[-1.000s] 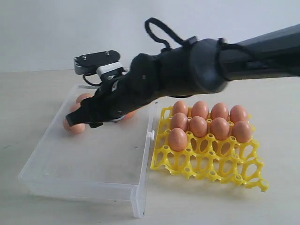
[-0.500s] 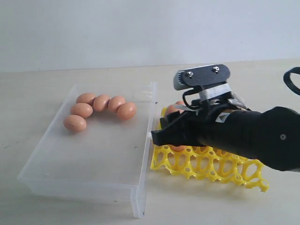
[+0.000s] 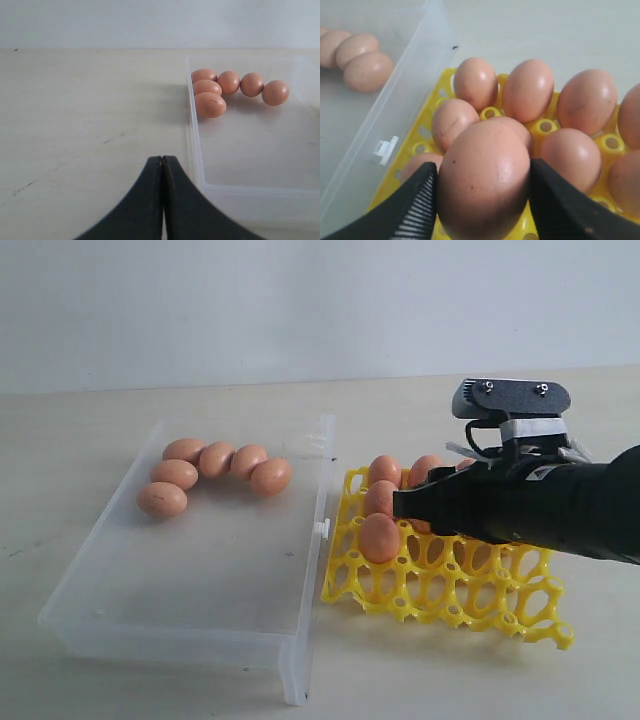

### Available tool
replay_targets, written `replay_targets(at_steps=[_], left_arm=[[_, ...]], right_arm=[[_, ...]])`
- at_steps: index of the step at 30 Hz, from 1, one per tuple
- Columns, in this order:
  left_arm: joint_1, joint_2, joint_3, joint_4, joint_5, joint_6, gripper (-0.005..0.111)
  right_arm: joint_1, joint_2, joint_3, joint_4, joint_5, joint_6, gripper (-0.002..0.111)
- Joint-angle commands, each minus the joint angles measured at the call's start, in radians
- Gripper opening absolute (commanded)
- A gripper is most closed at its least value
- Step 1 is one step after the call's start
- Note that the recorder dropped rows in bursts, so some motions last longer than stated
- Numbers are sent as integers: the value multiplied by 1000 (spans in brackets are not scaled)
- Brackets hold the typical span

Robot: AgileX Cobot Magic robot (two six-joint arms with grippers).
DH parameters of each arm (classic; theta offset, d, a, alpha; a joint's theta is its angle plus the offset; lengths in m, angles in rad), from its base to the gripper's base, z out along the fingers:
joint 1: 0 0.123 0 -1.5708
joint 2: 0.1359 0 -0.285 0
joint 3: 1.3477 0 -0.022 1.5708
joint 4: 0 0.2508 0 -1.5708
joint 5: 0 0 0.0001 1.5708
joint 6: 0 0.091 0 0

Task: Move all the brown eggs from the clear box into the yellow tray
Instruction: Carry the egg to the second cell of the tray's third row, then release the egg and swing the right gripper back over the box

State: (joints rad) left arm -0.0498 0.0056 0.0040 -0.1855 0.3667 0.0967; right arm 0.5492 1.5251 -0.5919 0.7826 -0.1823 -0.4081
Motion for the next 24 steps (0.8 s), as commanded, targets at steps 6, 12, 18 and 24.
replay_targets(at_steps=[6, 12, 18, 24], left_arm=[[1, -6, -4, -2, -4, 2, 0], [1, -6, -4, -2, -4, 2, 0], [1, -6, -4, -2, -4, 2, 0], [1, -6, -4, -2, -4, 2, 0]], right_arm=[[-40, 37, 2, -86, 61, 45, 0], [-40, 77, 2, -100, 57, 47, 0], [-38, 76, 2, -118, 39, 61, 0], [-37, 73, 2, -170, 52, 112, 0]])
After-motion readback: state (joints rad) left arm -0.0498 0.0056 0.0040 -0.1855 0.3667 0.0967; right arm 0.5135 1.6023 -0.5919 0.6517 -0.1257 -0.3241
